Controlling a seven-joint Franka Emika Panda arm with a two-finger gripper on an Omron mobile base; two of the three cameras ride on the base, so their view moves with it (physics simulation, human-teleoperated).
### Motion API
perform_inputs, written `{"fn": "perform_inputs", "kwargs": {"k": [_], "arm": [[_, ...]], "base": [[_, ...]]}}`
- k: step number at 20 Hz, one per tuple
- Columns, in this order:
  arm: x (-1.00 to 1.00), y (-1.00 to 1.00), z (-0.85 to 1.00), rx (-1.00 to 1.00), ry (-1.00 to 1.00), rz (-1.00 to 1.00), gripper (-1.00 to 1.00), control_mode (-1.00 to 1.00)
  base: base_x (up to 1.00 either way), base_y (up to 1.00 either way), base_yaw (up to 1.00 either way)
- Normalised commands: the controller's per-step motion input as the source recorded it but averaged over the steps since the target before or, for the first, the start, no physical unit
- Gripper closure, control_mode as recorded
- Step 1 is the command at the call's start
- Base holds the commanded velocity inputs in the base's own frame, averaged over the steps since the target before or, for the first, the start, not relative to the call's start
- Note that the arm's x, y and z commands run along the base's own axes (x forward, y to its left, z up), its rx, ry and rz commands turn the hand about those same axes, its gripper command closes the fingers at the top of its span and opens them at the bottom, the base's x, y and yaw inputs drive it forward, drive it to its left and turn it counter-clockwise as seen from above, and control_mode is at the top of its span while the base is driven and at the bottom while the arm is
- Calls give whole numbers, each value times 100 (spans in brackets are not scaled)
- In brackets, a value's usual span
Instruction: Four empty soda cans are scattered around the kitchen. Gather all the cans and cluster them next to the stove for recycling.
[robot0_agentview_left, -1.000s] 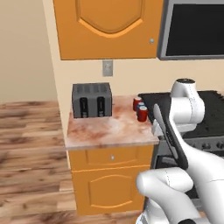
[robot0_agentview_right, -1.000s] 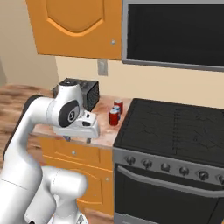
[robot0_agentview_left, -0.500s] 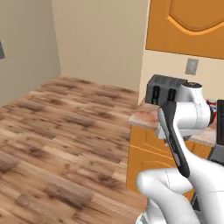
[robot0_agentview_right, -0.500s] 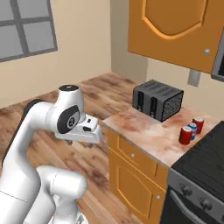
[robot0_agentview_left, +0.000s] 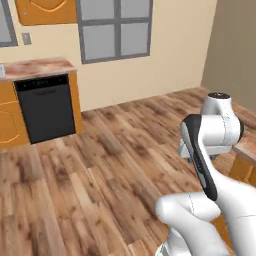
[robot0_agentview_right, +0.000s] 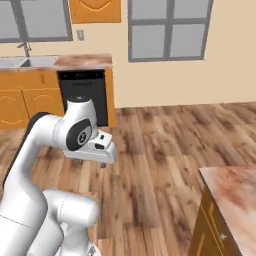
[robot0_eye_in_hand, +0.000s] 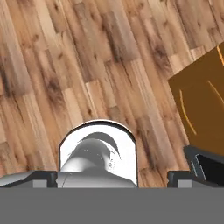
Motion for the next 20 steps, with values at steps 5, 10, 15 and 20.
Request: {"fn": "perform_inputs", "kwargs": {"k": [5, 10, 15, 20], "arm": [[0, 0, 0, 0, 0, 0, -100, 100], [0, 0, 0, 0, 0, 0, -100, 100], [0, 0, 0, 0, 0, 0, -100, 100], [0, 0, 0, 0, 0, 0, -100, 100]], "base": [[1, 0, 94], [10, 0, 90], [24, 0, 86], [32, 8, 80]]}}
